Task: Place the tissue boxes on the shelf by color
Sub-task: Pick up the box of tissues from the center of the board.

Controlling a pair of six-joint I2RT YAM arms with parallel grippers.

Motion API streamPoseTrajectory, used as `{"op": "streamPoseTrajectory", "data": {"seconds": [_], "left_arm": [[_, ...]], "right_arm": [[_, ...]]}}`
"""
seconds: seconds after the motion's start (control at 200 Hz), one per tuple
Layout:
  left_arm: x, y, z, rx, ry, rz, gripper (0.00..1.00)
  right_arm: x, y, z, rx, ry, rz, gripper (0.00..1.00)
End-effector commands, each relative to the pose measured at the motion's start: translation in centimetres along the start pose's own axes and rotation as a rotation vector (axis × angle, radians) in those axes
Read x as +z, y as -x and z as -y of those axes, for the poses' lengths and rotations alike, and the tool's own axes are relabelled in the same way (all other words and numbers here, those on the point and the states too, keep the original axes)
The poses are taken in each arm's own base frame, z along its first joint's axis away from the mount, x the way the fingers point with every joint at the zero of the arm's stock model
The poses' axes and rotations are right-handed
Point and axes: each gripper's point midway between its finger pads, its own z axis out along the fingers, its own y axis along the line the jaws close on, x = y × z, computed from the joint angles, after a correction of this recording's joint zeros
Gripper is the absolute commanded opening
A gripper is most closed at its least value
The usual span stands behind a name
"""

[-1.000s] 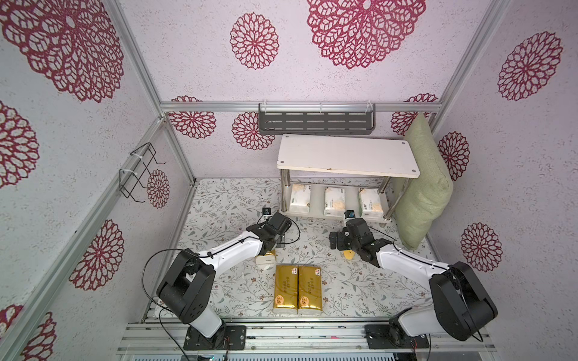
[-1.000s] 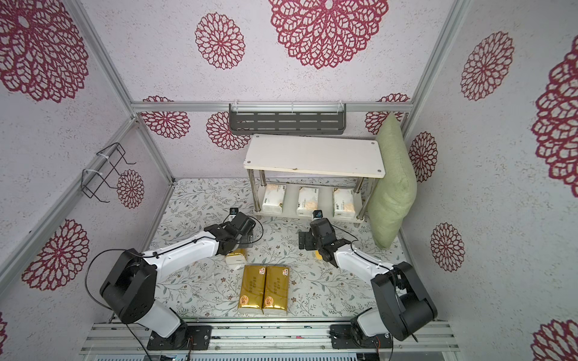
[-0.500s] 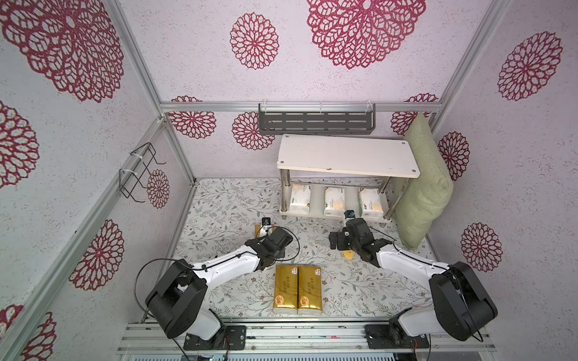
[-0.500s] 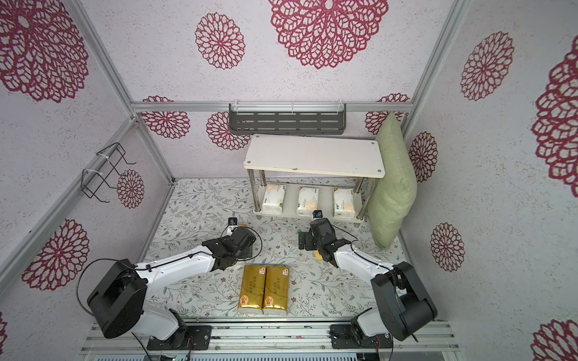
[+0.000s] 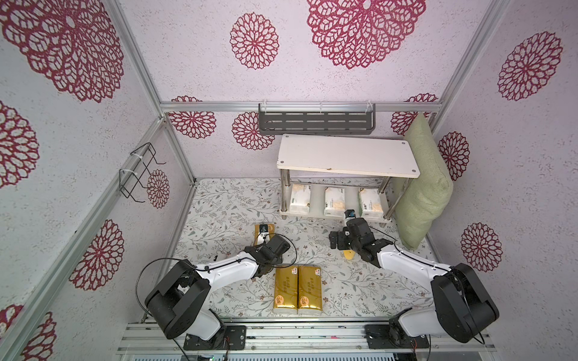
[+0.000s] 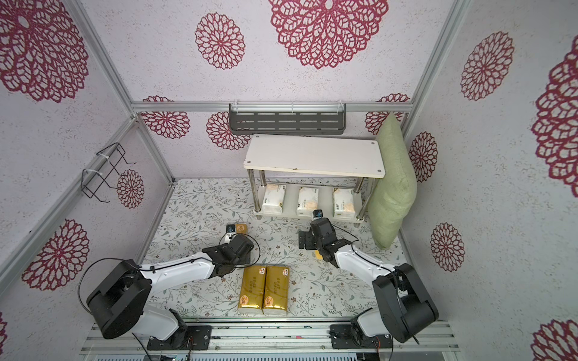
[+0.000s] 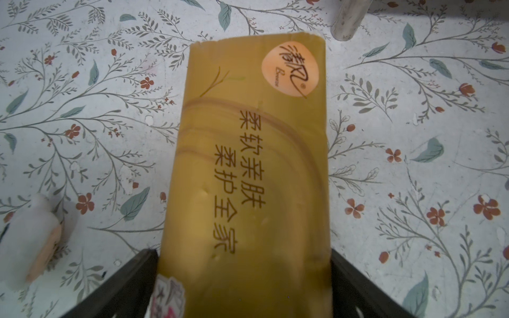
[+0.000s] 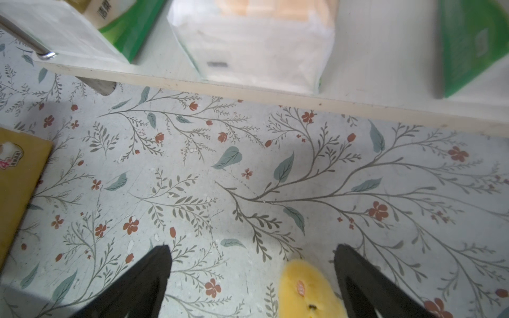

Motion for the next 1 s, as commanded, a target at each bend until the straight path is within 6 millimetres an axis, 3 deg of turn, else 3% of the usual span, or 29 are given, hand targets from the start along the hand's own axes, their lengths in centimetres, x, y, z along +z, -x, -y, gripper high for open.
{"op": "streamPoseTrajectory", "data": {"seconds": [0.0,0.665,0.995], "left_arm": [[-0.3,0.6,0.6,-0.028,-0.030,0.044,0.97],[1.8,-1.4,0.8,-0.008,-0.048,0.097,1.00],[1.4,-1.1,0.8,0.008,-0.025,0.127,0.89]], "right_arm": [[-0.7,0.9,-0.3,0.007,0.015,0.037,0.99],[-0.5,0.5,-0.5,0.005,0.019,0.026,0.99],[-0.6,0.4,-0.4,0.004,0.018,0.025,0.99]]}}
